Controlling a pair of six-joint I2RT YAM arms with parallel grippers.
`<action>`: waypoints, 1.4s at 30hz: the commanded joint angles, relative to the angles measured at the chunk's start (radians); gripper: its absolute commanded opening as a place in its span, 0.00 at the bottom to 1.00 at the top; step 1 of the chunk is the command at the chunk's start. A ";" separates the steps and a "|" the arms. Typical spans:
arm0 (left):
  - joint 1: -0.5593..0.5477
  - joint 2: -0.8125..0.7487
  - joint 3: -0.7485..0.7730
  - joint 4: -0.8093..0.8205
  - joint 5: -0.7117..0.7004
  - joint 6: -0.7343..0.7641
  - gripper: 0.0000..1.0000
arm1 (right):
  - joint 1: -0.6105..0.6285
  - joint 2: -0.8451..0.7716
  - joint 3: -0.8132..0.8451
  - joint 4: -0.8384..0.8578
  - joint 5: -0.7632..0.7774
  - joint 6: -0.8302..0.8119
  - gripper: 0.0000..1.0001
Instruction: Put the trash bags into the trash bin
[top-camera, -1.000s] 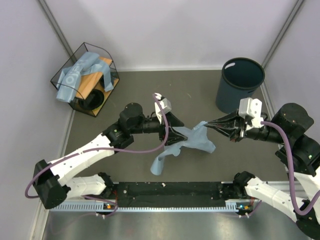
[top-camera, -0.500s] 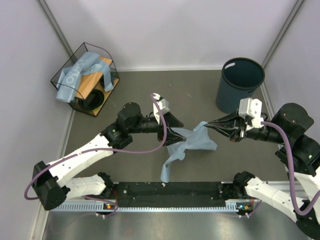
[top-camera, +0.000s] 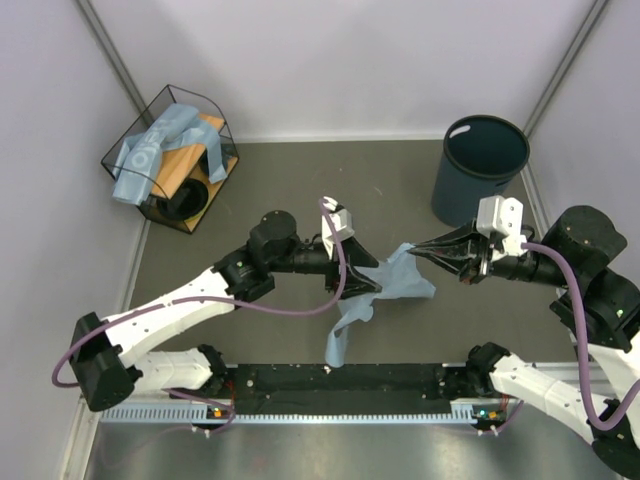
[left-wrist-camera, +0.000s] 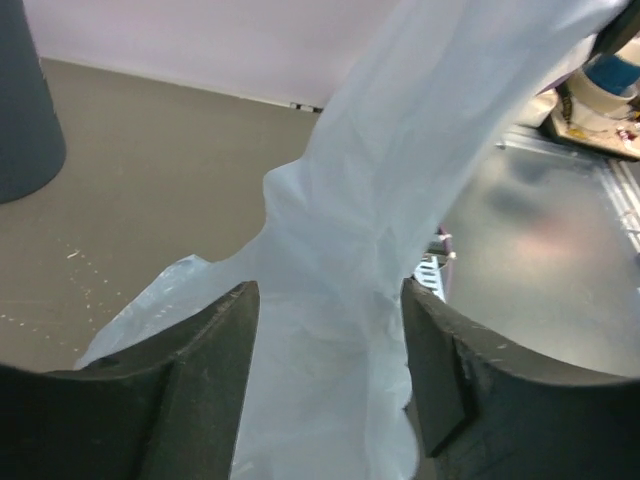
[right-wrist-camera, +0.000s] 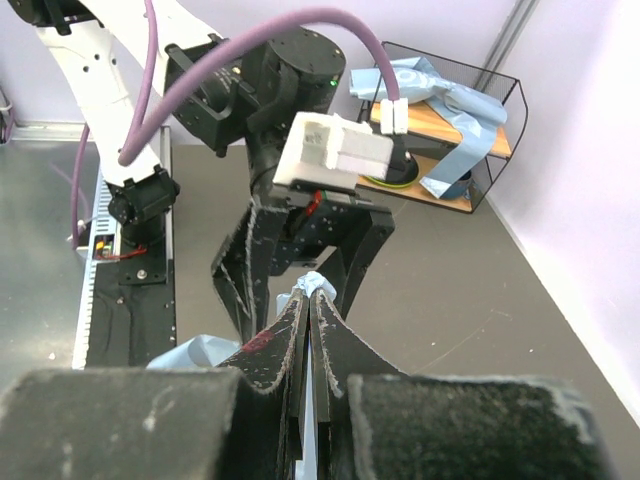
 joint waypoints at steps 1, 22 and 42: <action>-0.006 0.040 0.050 -0.013 -0.066 0.039 0.60 | 0.008 0.005 0.026 0.042 -0.015 0.002 0.00; 0.000 0.063 0.004 -0.026 -0.083 0.024 0.27 | 0.010 0.005 0.061 0.048 0.004 0.004 0.00; 0.092 0.085 -0.097 -0.269 -0.141 0.227 0.00 | 0.011 0.002 0.073 0.070 0.150 0.019 0.00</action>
